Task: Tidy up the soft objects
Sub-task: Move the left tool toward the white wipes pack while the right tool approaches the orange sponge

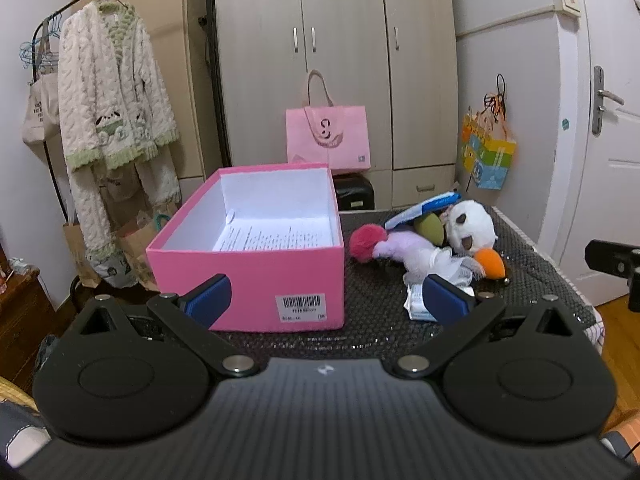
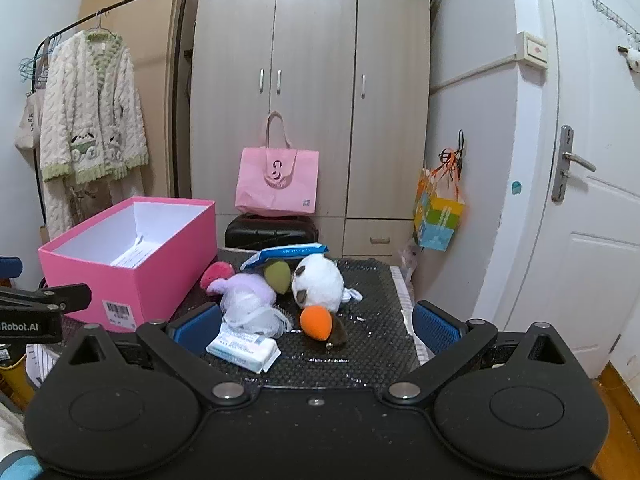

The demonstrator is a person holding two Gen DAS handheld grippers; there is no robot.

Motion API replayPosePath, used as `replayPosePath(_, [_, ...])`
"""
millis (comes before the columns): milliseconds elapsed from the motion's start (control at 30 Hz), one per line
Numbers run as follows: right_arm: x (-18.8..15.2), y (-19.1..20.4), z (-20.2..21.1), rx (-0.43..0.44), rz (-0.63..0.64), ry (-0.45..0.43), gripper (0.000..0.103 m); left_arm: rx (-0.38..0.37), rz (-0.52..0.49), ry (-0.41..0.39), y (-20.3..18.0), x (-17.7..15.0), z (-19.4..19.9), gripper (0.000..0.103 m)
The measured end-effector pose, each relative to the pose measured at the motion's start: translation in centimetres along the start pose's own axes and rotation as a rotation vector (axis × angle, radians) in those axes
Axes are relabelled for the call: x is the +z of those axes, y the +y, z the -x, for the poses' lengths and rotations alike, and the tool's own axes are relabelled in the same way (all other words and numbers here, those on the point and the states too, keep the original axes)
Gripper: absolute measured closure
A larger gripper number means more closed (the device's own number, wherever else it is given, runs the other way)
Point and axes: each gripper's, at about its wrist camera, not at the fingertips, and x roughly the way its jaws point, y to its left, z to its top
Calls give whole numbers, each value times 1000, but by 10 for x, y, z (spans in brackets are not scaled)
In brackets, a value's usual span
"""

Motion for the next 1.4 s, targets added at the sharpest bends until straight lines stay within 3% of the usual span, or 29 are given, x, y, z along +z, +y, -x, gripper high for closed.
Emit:
replayPosePath(467, [-8,11,-5,21,47,44,0,-13,9,73,5,-13,-14,0])
replayPosePath(1400, [-11,8,-10,12,25,62,0,-18,9,70,9,-18,-18,0])
